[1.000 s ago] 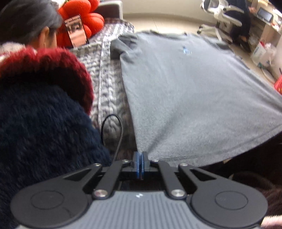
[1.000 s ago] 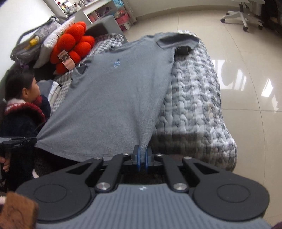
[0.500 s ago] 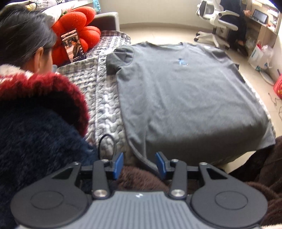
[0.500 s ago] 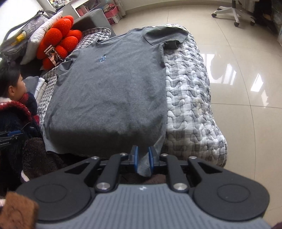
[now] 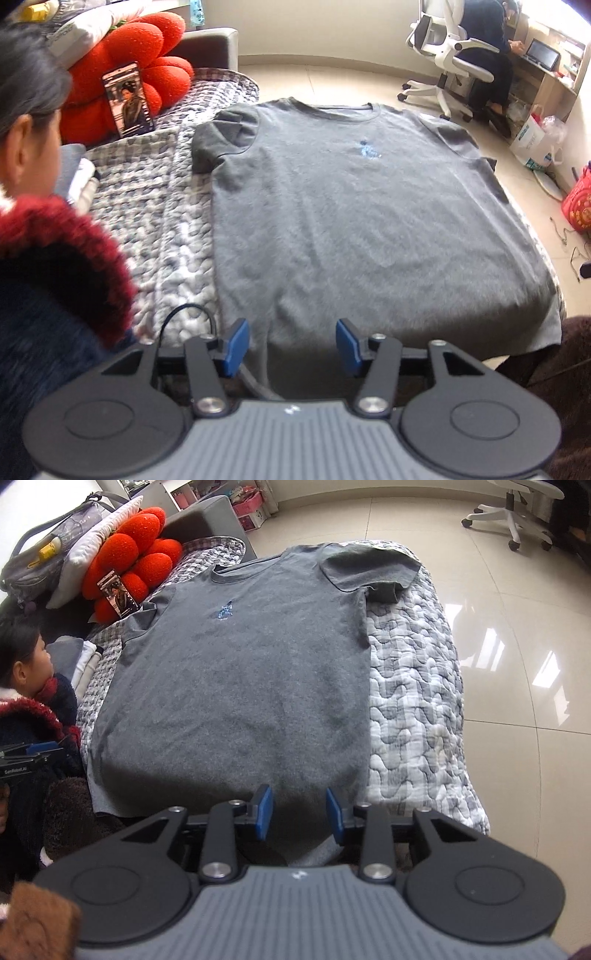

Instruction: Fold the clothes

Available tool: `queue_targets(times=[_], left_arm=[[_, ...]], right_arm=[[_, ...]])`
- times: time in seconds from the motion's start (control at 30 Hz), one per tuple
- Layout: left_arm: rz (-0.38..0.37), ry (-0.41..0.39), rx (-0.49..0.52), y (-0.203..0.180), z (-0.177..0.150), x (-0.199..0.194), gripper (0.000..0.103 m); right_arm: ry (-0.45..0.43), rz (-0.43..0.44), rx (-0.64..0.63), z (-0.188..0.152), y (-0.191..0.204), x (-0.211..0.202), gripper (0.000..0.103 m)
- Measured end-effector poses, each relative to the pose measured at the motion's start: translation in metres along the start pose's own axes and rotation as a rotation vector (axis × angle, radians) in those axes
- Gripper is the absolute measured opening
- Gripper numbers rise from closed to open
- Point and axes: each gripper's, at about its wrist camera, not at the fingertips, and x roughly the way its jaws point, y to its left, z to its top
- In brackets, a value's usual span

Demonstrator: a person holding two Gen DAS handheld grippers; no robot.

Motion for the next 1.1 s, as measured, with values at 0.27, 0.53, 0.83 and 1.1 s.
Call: queue_targets(times=[0.27, 0.53, 0.83, 1.1], left_arm=[[-0.016, -0.049, -0.024, -0.006, 0.032, 0.041, 0.058], [0.108, -0.119, -0.022, -0.001, 0.076, 0.082, 0.067], [0.228, -0.183, -0.133, 0.021, 0.131, 0.128, 0.07], [0.307, -0.175, -0.26, 0.06, 0.17, 0.162, 0.07]], right_arm=[[-0.008, 0.011, -0.038, 0.034, 0.008, 0.021, 0.038], [-0.031, 0.047, -0.088, 0.08, 0.023, 0.049, 0.039], [-0.036, 0.095, -0.136, 0.134, 0.044, 0.105, 0.039], [-0.035, 0.181, -0.175, 0.187, 0.072, 0.16, 0.039]])
